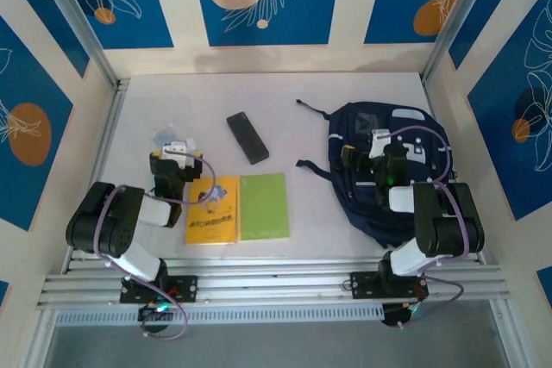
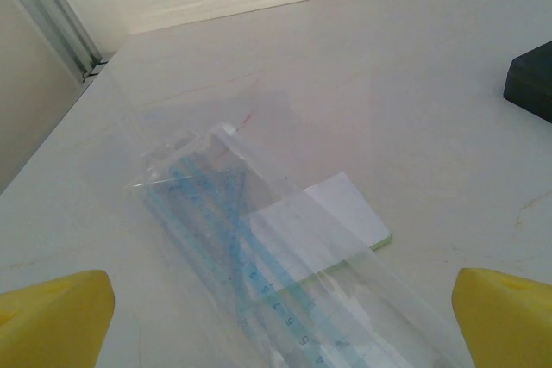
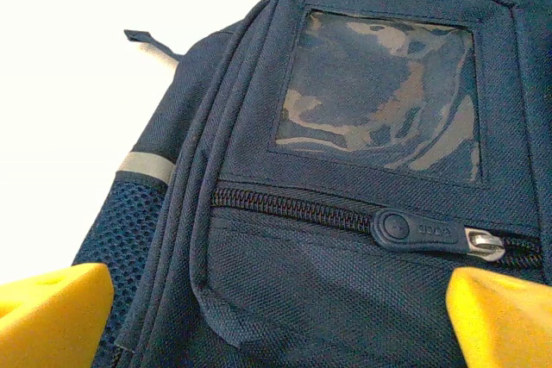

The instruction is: Pack books, pencil case, and school supplies into a backpack

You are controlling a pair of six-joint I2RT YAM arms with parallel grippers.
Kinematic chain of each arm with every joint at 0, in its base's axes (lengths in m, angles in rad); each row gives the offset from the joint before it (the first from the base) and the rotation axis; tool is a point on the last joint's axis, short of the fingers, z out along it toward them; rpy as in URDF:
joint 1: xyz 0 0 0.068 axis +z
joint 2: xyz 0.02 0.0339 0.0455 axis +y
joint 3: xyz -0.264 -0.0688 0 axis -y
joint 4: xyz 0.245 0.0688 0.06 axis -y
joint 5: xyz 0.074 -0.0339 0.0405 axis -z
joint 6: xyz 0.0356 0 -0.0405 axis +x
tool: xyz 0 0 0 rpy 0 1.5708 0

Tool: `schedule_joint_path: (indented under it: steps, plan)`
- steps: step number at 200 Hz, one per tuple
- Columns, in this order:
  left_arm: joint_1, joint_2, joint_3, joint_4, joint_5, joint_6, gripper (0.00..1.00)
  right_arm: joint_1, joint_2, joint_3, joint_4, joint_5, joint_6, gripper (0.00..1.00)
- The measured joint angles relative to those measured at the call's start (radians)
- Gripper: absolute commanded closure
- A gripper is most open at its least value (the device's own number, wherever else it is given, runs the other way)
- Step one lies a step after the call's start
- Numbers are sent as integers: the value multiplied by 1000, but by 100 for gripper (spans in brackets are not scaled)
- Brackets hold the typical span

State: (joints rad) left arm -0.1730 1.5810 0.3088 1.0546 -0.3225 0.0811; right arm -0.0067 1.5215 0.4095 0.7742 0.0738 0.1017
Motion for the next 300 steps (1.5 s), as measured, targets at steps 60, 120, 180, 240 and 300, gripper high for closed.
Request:
schedule_joint_path:
  steps: [60,120,180,240,300]
  plan:
    - [0,0,0,0,0,0,0,0,0,0,0,0,0,1]
    - [0,0,0,0,0,0,0,0,0,0,0,0,0,1]
    - [51,-2,31,-52,31,-27,0,2,-7,8,-28,6,1,1]
    - [3,-228,171,-427,-29,-57,0,53,-190,321,-554,130,71,0]
    - [-55,-371,429,-904,55,-459,0,209,-215,605,-1218,190,291,4]
